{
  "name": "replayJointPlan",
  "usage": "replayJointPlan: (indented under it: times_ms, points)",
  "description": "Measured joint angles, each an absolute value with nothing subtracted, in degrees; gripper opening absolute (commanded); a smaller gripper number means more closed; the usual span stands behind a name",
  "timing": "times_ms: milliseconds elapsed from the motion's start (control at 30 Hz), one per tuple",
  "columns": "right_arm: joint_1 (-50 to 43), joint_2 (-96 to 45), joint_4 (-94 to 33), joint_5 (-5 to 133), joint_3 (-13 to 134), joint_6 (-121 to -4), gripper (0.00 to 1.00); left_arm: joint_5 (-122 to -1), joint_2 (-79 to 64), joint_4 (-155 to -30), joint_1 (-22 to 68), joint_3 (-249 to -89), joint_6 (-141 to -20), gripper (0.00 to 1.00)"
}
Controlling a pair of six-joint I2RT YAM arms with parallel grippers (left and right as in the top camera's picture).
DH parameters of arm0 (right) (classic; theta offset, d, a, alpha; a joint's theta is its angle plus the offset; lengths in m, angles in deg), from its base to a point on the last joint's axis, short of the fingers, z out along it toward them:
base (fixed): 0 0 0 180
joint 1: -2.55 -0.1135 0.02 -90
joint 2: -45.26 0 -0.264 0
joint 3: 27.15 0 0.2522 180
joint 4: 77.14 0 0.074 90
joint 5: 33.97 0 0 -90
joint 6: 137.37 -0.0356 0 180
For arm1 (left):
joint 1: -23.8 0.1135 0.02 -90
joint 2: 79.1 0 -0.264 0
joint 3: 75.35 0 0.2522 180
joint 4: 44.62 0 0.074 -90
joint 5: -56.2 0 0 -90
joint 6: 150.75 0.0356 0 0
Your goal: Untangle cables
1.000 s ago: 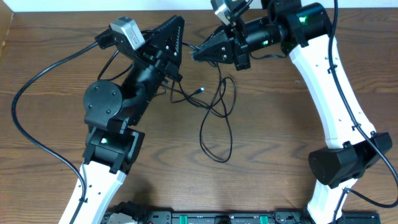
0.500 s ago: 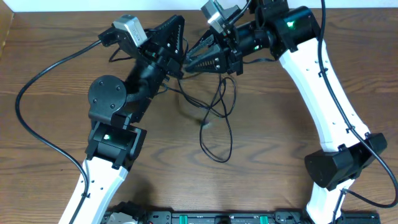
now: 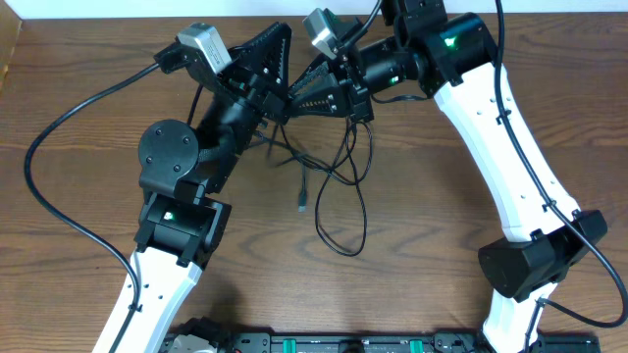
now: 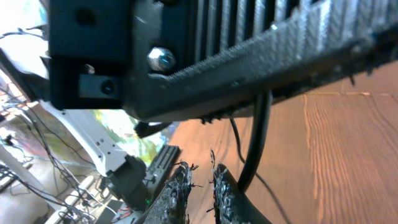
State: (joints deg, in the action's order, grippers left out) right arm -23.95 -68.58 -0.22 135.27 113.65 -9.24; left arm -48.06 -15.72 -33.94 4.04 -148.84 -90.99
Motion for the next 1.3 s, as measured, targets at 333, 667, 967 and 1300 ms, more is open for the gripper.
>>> replayJointPlan:
  times_ms: [333,667,967,1300]
  points:
    - [-23.95,-68.58,-0.27,133.28,113.65,-9.22,0.09,-48.52,-15.72,-33.91,4.04,-148.84,-90.99,0.07]
    - [-24.02,-68.58,-1.47,131.29,113.65,-9.2,0.01,-51.54,-15.72,-34.2,4.04,-148.84,-90.99,0.07]
    - [-24.23,-68.58,-4.44,131.12,113.65,-9.81,0.01,-54.92,-15.72,-34.42,4.1,-148.84,-90.99,0.07]
    - [-23.86,-68.58,-7.04,130.79,113.65,-14.86,0.09,-55.6,-15.72,-34.4,4.21,-148.84,-90.97,0.08]
